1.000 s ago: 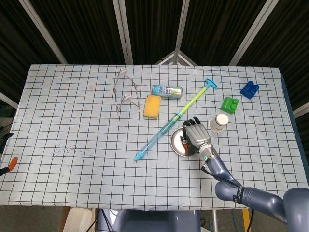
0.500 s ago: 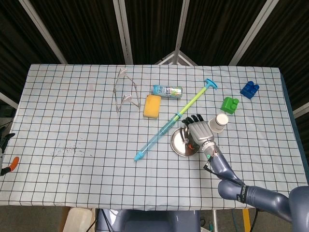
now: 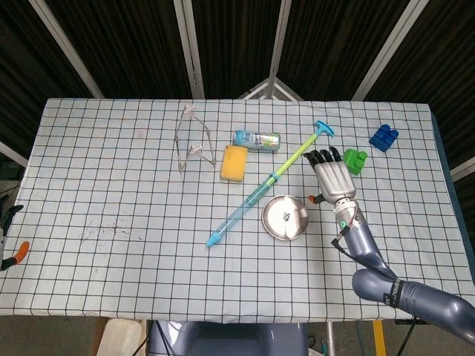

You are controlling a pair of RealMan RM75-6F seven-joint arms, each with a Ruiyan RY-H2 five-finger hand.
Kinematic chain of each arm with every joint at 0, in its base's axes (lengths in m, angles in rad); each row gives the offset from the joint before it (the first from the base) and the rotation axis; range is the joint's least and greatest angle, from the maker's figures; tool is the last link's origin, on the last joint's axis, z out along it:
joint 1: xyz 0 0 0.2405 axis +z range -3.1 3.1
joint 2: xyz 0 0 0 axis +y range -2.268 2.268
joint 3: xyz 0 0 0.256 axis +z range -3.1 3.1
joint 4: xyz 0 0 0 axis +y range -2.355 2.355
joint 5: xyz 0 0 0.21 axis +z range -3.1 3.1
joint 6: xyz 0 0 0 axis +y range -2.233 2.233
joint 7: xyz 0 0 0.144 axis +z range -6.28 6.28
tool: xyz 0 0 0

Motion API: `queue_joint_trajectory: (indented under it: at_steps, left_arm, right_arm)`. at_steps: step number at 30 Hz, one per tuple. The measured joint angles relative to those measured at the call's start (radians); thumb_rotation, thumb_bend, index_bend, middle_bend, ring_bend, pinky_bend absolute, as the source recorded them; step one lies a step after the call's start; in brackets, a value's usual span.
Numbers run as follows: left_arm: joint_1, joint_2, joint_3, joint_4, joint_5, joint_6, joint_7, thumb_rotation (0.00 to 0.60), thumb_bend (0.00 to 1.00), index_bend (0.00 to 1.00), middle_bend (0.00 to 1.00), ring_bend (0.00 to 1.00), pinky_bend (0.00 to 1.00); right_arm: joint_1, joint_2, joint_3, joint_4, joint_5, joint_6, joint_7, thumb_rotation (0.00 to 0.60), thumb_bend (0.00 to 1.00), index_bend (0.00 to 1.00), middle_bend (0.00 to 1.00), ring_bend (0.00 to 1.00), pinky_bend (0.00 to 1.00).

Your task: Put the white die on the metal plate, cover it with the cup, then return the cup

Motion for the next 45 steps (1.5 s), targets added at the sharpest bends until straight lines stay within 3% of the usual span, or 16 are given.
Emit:
queue_joint_trajectory:
  at_steps: [6,24,29,45]
  left_arm:
    - [0.001,-0.003,0.001,-0.005,0.004,0.008,0.009,0.6,0.46,0.16,0.0,0.0,0.04]
    - [-0.006,-0.014,0.001,-0.002,-0.004,-0.003,0.033,0.6,0.46,0.16,0.0,0.0,0.04]
    - [-0.008,-0.018,0.0,0.0,-0.008,-0.007,0.04,0.6,0.46,0.16,0.0,0.0,0.04]
    - [-0.011,-0.024,0.002,0.0,-0.007,-0.007,0.055,0.6,0.46,0.16,0.0,0.0,0.04]
  right_arm:
    - [-0.011,0.035,0.007,0.053,0.034,-0.027,0.044,0.6,0.11,0.25,0.26,0.17,0.0]
    - [-0.02,0.023,-0.054,0.15,0.065,-0.123,0.092,0.6,0.12,0.28,0.36,0.21,0.0]
    - [-0.016,0.011,-0.058,0.184,0.066,-0.136,0.104,0.6,0.2,0.34,0.4,0.22,0.0]
    - [-0.017,-0.003,-0.073,0.231,0.044,-0.15,0.14,0.6,0.32,0.45,0.45,0.24,0.0]
